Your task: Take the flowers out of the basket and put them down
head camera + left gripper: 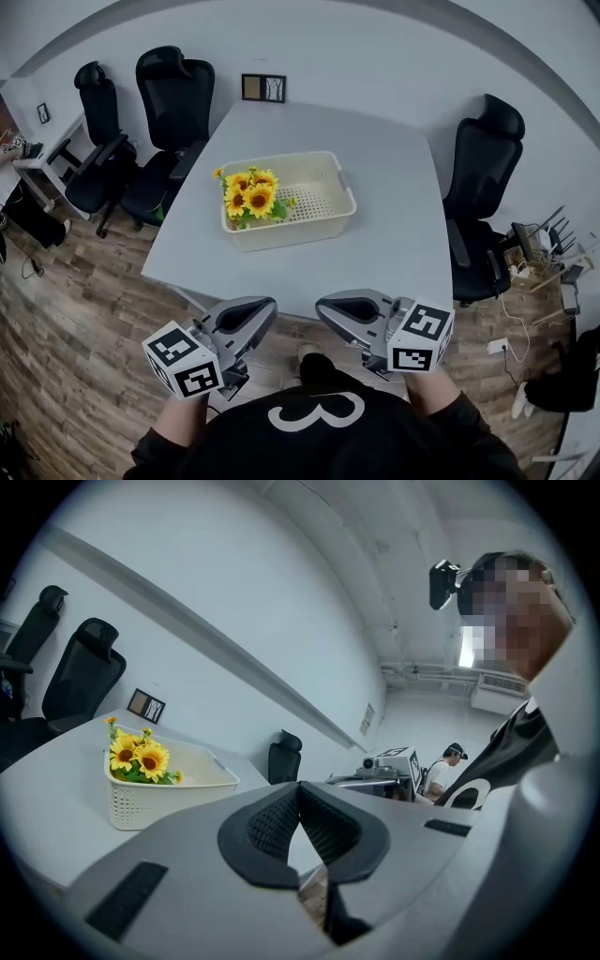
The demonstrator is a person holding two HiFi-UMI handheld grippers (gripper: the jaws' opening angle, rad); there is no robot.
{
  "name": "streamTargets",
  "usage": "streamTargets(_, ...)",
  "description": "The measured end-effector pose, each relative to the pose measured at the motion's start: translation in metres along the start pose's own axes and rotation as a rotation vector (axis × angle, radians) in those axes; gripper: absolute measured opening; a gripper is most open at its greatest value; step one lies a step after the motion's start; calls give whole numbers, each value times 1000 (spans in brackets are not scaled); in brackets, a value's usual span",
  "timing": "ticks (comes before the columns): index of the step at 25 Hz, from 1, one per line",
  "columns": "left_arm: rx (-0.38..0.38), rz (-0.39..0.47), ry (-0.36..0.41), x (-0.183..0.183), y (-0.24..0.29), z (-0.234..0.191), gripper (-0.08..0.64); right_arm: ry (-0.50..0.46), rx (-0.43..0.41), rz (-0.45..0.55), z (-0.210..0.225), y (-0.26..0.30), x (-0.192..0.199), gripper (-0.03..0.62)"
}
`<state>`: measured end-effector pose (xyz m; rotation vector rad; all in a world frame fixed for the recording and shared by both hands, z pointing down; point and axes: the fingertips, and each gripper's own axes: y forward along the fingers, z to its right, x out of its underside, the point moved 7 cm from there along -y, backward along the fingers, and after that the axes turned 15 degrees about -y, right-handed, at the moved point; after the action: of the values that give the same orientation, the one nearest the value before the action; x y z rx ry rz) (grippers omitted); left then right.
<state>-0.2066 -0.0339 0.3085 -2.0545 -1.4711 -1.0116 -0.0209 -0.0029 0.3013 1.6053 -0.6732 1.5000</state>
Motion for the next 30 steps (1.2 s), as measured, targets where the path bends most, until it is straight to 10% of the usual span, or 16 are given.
streamTargets(30,-180,-20,-92,-79,84,-140,12,-39,-134,-53,197,105,-6,8)
